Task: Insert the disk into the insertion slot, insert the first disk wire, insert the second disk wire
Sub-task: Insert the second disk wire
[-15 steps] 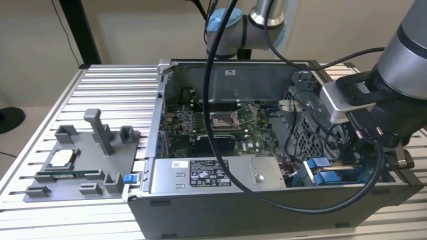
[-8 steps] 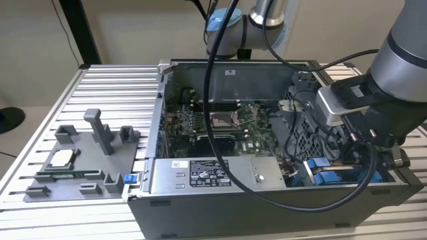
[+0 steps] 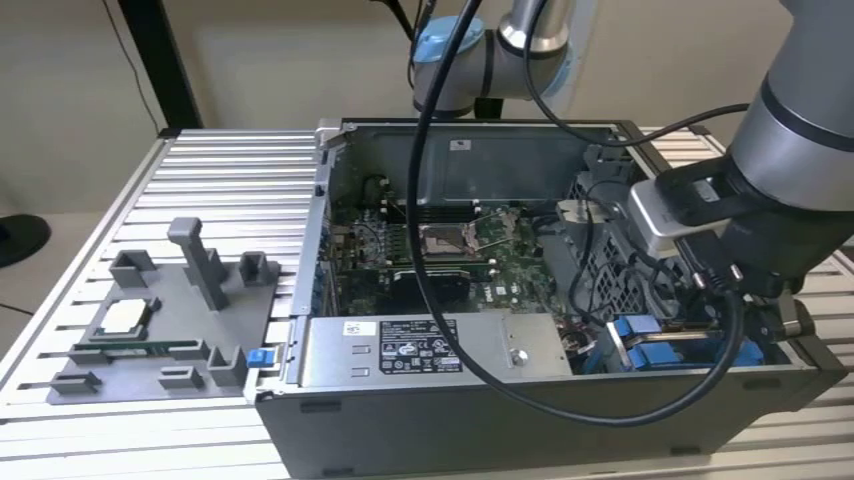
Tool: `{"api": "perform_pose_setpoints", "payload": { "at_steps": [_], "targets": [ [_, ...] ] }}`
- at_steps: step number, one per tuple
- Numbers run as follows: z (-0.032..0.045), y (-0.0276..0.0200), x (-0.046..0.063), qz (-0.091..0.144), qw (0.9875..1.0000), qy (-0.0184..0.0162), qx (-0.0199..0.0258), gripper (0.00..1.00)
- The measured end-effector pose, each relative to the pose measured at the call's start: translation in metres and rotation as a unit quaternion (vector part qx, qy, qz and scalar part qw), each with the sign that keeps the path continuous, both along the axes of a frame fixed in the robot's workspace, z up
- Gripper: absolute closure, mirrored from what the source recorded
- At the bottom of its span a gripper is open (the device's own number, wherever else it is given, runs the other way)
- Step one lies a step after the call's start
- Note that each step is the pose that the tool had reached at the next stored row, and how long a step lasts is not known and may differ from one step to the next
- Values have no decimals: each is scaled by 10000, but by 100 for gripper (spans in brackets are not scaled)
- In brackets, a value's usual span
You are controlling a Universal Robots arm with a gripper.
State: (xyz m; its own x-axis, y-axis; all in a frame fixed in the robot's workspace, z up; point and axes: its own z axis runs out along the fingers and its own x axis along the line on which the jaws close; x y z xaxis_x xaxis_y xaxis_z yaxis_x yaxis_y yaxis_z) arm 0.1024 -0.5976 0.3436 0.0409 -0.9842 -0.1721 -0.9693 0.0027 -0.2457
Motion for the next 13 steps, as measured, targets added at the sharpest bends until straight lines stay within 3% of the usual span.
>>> {"api": "perform_pose_setpoints", "payload": {
  "at_steps": [7,13],
  "targets": [
    [-26,9,-2,0,10000,-42,0,100],
    [-45,12,-3,0,10000,-53,0,100]
  ]
}}
